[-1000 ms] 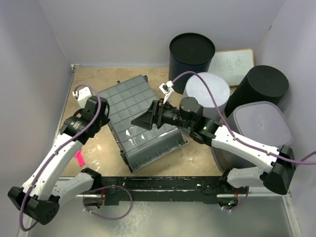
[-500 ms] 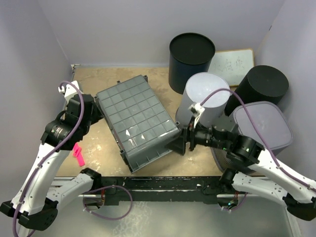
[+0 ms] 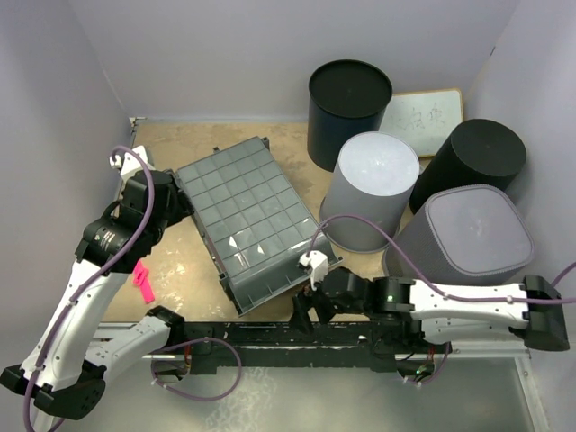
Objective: Turn the large container upside down
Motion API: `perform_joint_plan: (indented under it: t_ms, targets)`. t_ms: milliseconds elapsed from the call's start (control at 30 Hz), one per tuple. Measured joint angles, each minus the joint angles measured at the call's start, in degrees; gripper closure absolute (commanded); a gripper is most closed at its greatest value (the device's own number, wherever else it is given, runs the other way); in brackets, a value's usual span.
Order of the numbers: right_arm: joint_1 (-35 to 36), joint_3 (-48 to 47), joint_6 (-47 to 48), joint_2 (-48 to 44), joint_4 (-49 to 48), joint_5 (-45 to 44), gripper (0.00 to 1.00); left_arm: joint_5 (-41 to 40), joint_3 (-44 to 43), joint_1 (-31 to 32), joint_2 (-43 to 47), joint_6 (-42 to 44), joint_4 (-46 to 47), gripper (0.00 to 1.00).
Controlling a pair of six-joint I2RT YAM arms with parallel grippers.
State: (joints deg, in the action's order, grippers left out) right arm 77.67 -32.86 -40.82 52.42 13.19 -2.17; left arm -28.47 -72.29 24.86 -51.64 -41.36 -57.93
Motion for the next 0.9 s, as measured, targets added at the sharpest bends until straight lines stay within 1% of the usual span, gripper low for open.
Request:
perform_joint_plan:
  t_ms: [100, 167, 200, 233, 400, 500, 567, 633, 700, 800, 900]
  targets:
    - [0.00, -0.70, 0.28, 6.56, -6.01, -4.76, 0.07, 0.20, 0.00, 0.00, -0.15, -0.04, -0.02, 0.42]
    - [-0.04, -3.39, 1.22, 12.37, -8.46, -8.00, 0.05, 0.37, -0.17, 0.00, -0.35, -0.09, -0.28, 0.40]
    - [-0.09, -6.21, 1.92, 16.15, -9.05, -9.27, 0.05, 0.55, -0.48, 0.00, -0.46, -0.13, -0.52, 0.40]
    - [-0.24, -7.41, 2.47, 17.88, -9.92, -9.94, 0.04, 0.76, -0.90, 0.00, -0.52, -0.20, -0.79, 0.39]
    - [-3.10, -25.18, 6.16, 34.99, -12.39, -9.97, 0.02, 1.03, -3.91, 0.00, -0.33, -1.05, -2.14, 0.35]
    - [-5.09, -35.19, 6.78, 42.47, -10.84, -8.59, 0.02, 0.46, -5.40, 0.00, -0.09, -1.44, -3.45, 0.33]
    - [-5.84, -40.79, 7.04, 45.42, -8.70, -8.28, 0.01, -0.48, -5.97, 0.00, 0.11, -2.16, -4.50, 0.32]
    - [-6.12, -41.51, 7.13, 44.52, -7.72, -8.17, 0.01, -1.16, -6.05, 0.00, 0.28, -2.84, -5.18, 0.28]
    - [-6.05, -39.10, 6.95, 40.54, -6.82, -8.22, 0.00, -1.86, -6.03, 0.00, 0.35, -3.37, -6.03, 0.26]
    - [-5.97, -33.07, 6.19, 31.08, -5.20, -8.52, 0.00, -2.34, -6.03, 0.00, 0.33, -4.13, -6.21, 0.24]
    - [-5.92, -28.22, 4.81, 20.20, -1.53, -10.88, 0.00, -2.34, -5.79, 0.00, 0.33, -4.61, -5.55, 0.23]
